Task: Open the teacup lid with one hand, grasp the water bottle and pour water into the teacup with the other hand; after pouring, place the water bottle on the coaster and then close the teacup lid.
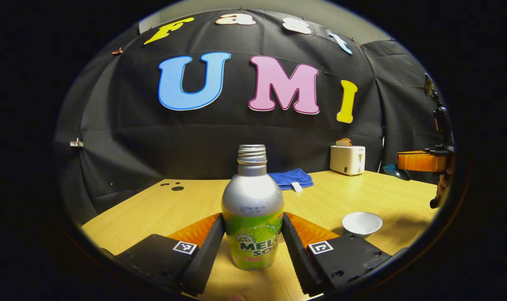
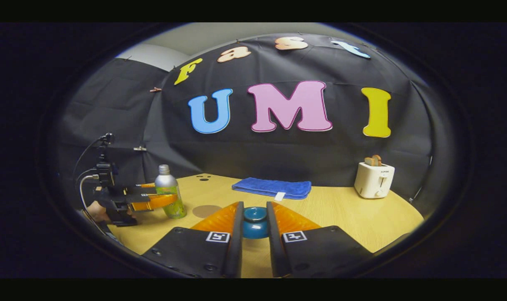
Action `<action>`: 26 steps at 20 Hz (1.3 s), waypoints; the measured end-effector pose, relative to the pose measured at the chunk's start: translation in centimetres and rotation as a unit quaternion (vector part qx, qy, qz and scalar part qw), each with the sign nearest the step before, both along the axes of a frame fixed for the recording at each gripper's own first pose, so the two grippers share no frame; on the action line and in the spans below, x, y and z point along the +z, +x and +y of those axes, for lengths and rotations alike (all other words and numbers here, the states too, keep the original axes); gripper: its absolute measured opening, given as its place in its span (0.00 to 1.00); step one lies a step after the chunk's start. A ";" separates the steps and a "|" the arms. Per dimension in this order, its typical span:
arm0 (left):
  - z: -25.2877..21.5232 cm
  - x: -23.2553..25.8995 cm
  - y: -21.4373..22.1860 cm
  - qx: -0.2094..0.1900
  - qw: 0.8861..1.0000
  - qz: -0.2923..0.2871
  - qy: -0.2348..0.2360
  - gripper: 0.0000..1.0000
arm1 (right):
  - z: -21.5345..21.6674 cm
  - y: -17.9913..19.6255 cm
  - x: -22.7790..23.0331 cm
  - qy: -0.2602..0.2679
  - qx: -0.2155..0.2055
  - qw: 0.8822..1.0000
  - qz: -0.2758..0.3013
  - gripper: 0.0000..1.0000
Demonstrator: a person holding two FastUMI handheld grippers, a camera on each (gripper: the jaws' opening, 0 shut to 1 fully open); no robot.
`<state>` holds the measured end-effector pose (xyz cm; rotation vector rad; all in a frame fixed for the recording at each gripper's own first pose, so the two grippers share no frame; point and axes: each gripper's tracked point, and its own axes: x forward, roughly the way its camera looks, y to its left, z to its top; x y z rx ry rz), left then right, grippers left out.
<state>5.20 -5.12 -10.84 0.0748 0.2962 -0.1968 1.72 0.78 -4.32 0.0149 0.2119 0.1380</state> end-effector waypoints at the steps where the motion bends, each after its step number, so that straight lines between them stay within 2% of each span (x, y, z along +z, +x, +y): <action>1: -0.1 0.8 0.0 -0.003 1.000 -0.011 0.011 0.82 | -0.2 0.1 -0.2 0.000 -0.001 1.000 0.001 0.31; 2: 0.0 1.6 -0.2 -0.007 0.999 -0.024 0.028 0.81 | -0.4 0.1 -0.2 0.001 -0.002 1.000 0.002 0.27; 3: 0.1 2.5 -0.2 -0.010 0.998 -0.038 0.051 0.81 | -0.5 0.1 -0.1 0.004 -0.003 1.000 0.001 0.27; 4: 0.3 3.1 -0.3 -0.011 0.995 -0.049 0.081 0.81 | -0.7 0.0 0.0 0.006 -0.003 1.000 0.000 0.36; 5: 0.5 3.7 -0.5 -0.012 0.992 -0.056 0.116 0.81 | -1.0 0.0 0.1 0.008 -0.004 1.000 -0.001 0.36; 8: 0.5 3.8 -0.7 -0.023 0.975 -0.063 0.214 0.81 | -2.3 -0.2 0.5 0.010 -0.015 1.000 -0.003 0.27; 10: -0.4 3.1 -1.0 -0.047 0.961 -0.058 0.266 0.81 | -3.2 -0.4 0.8 0.011 -0.023 1.000 -0.005 0.27; 13: -1.9 1.7 -1.2 -0.087 0.930 -0.057 0.352 0.81 | -4.3 -0.7 1.5 0.011 -0.033 0.999 -0.010 0.27; 14: -2.6 1.4 -1.3 -0.102 0.917 -0.059 0.381 0.81 | -4.5 -0.8 1.7 0.013 -0.034 0.999 -0.013 0.31; 15: -3.0 1.0 -1.5 -0.116 0.903 -0.063 0.409 0.81 | -4.7 -1.0 2.0 0.015 -0.035 0.999 -0.016 0.27; 16: -3.6 0.6 -1.5 -0.128 0.890 -0.067 0.433 0.80 | -4.9 -1.0 2.2 0.018 -0.036 0.999 -0.018 0.27; 17: -4.2 0.2 -1.4 -0.138 0.879 -0.069 0.452 0.80 | -5.2 -1.1 2.3 0.018 -0.039 0.999 -0.019 0.27; 18: -4.7 -0.1 -1.3 -0.147 0.869 -0.069 0.467 0.80 | -5.5 -1.2 2.4 0.018 -0.041 0.999 -0.020 0.31; 20: -5.3 -0.5 -1.2 -0.160 0.852 -0.069 0.494 0.80 | -6.0 -1.4 2.6 0.018 -0.044 0.999 -0.021 0.31; 23: -6.0 -0.6 -1.4 -0.172 0.816 -0.079 0.546 0.80 | -6.6 -1.6 2.9 0.022 -0.048 0.998 -0.025 0.31; 26: -6.6 -0.9 -1.5 -0.186 0.787 -0.084 0.582 0.80 | -6.9 -1.7 3.1 0.029 -0.050 0.998 -0.026 0.31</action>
